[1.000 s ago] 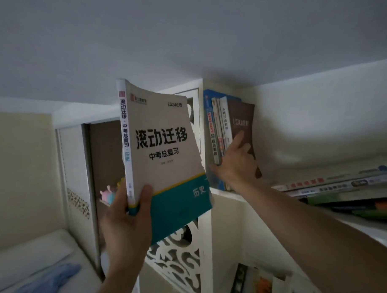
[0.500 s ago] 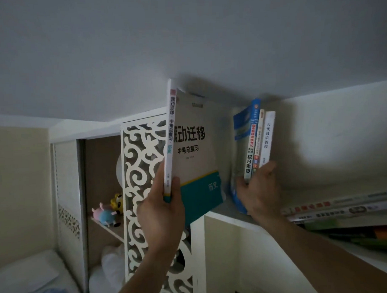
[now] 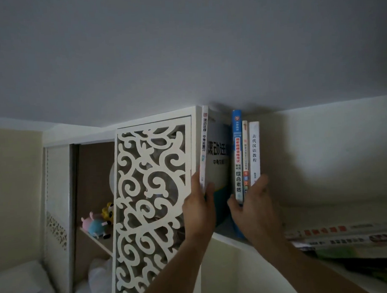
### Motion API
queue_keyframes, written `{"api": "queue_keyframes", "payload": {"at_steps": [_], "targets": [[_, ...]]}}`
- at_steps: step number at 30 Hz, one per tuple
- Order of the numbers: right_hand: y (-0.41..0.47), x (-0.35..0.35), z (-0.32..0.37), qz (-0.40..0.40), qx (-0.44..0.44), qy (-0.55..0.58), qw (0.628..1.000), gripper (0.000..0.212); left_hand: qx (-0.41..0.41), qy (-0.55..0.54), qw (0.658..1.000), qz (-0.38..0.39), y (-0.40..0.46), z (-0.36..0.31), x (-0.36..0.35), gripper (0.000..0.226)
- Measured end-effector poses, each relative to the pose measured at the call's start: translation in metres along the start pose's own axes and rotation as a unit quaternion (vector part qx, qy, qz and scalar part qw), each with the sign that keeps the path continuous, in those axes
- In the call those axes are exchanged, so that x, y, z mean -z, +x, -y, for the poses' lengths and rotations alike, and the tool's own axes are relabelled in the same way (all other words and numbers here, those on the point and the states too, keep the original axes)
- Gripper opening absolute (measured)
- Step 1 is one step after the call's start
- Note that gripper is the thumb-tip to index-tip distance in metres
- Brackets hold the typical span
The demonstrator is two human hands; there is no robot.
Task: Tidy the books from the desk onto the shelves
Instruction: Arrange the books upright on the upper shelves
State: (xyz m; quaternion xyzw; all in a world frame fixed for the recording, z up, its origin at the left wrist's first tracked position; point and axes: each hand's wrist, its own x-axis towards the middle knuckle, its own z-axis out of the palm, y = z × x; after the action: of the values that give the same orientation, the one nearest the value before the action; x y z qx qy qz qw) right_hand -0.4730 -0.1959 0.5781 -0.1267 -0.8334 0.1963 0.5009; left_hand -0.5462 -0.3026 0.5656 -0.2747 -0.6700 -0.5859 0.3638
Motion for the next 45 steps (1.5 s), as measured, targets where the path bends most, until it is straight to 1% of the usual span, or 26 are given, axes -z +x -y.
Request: {"api": "queue_keyframes", "payload": {"at_steps": [2, 3, 4, 6, 8, 9, 12, 15, 17, 19, 20, 21, 23, 25, 27, 30, 32, 33, 34, 35, 36, 37, 39, 42, 44, 45], "targets": [[0.003, -0.005, 0.003, 0.011, 0.008, 0.000, 1.000, 0.083, 0.050, -0.155, 0.983, 0.082, 0.003, -0.005, -0.011, 0.037], [0.004, -0.007, 0.005, 0.017, 0.006, -0.001, 1.000, 0.087, 0.071, -0.209, 0.969, 0.110, 0.004, -0.007, -0.013, 0.033], [0.006, -0.008, 0.006, 0.024, 0.006, -0.007, 1.000, 0.091, 0.084, -0.226, 0.962, 0.131, 0.004, -0.008, -0.012, 0.032], [0.009, -0.009, 0.004, 0.039, 0.015, -0.017, 0.999, 0.097, 0.084, -0.185, 0.965, 0.166, 0.006, -0.009, -0.006, 0.050], [0.011, -0.010, 0.000, 0.061, 0.044, -0.003, 0.997, 0.103, 0.046, -0.083, 0.982, 0.165, 0.008, -0.010, 0.005, 0.070], [0.013, -0.011, -0.001, 0.073, 0.062, 0.003, 0.995, 0.107, 0.027, -0.037, 0.985, 0.164, 0.009, -0.010, 0.008, 0.071], [0.021, -0.017, 0.003, 0.116, 0.097, -0.042, 0.988, 0.113, 0.051, -0.004, 0.986, 0.161, 0.010, -0.015, 0.012, 0.049], [0.027, -0.022, 0.012, 0.132, 0.096, -0.059, 0.985, 0.115, 0.010, 0.184, 0.978, 0.098, 0.018, -0.016, 0.021, 0.059], [0.029, -0.024, 0.012, 0.133, 0.086, -0.057, 0.986, 0.117, -0.012, 0.262, 0.965, 0.032, 0.017, -0.017, 0.028, 0.056], [0.030, -0.024, 0.008, 0.139, 0.082, -0.033, 0.986, 0.124, -0.090, 0.209, 0.973, -0.041, 0.010, -0.020, 0.031, 0.042], [0.029, -0.022, 0.005, 0.145, 0.084, -0.012, 0.986, 0.127, -0.139, 0.165, 0.975, -0.042, 0.006, -0.020, 0.031, 0.039], [0.029, -0.020, 0.002, 0.155, 0.091, 0.000, 0.984, 0.127, -0.195, 0.145, 0.970, -0.017, 0.005, -0.019, 0.031, 0.046], [0.024, -0.017, -0.004, 0.174, 0.132, -0.020, 0.976, 0.120, -0.296, 0.172, 0.938, 0.046, 0.007, -0.011, 0.025, 0.056], [0.019, -0.021, -0.011, 0.163, 0.172, -0.048, 0.970, 0.111, -0.360, 0.209, 0.905, 0.085, 0.013, 0.002, 0.017, 0.055], [0.019, -0.025, -0.015, 0.151, 0.170, -0.039, 0.973, 0.104, -0.406, 0.243, 0.876, 0.089, 0.017, 0.024, 0.006, 0.054], [0.022, -0.028, -0.021, 0.181, 0.127, 0.008, 0.975, 0.115, -0.442, 0.274, 0.851, 0.075, 0.022, 0.038, 0.003, 0.056], [0.021, -0.023, -0.022, 0.221, 0.087, 0.063, 0.969, 0.128, -0.427, 0.289, 0.852, 0.091, 0.020, 0.028, 0.008, 0.053], [0.020, -0.018, -0.021, 0.237, 0.077, 0.071, 0.966, 0.134, -0.410, 0.274, 0.865, 0.096, 0.016, 0.023, 0.010, 0.053], [0.019, -0.014, -0.021, 0.252, 0.074, 0.061, 0.963, 0.141, -0.379, 0.243, 0.888, 0.091, 0.010, 0.018, 0.012, 0.054], [0.016, -0.010, -0.020, 0.266, 0.070, 0.045, 0.960, 0.149, -0.322, 0.192, 0.924, 0.072, 0.000, 0.013, 0.012, 0.055], [0.013, -0.008, -0.019, 0.275, 0.063, 0.033, 0.959, 0.155, -0.238, 0.139, 0.960, 0.044, -0.011, 0.006, 0.013, 0.055], [0.010, -0.007, -0.017, 0.279, 0.056, 0.023, 0.958, 0.157, -0.157, 0.104, 0.982, 0.015, -0.023, 0.002, 0.014, 0.054], [0.006, -0.003, -0.013, 0.281, 0.046, 0.011, 0.959, 0.155, -0.065, 0.106, 0.992, -0.014, -0.041, -0.007, 0.013, 0.050], [0.011, 0.011, -0.008, 0.278, 0.039, -0.004, 0.960, 0.140, 0.011, 0.082, 0.996, -0.012, -0.045, -0.015, 0.009, 0.048], [0.016, 0.018, -0.008, 0.284, 0.045, -0.021, 0.958, 0.133, 0.028, 0.108, 0.994, -0.013, -0.038, -0.019, 0.009, 0.047], [0.017, 0.019, -0.007, 0.293, 0.045, -0.022, 0.955, 0.133, 0.017, 0.153, 0.988, -0.014, -0.037, -0.019, 0.010, 0.048]]}}
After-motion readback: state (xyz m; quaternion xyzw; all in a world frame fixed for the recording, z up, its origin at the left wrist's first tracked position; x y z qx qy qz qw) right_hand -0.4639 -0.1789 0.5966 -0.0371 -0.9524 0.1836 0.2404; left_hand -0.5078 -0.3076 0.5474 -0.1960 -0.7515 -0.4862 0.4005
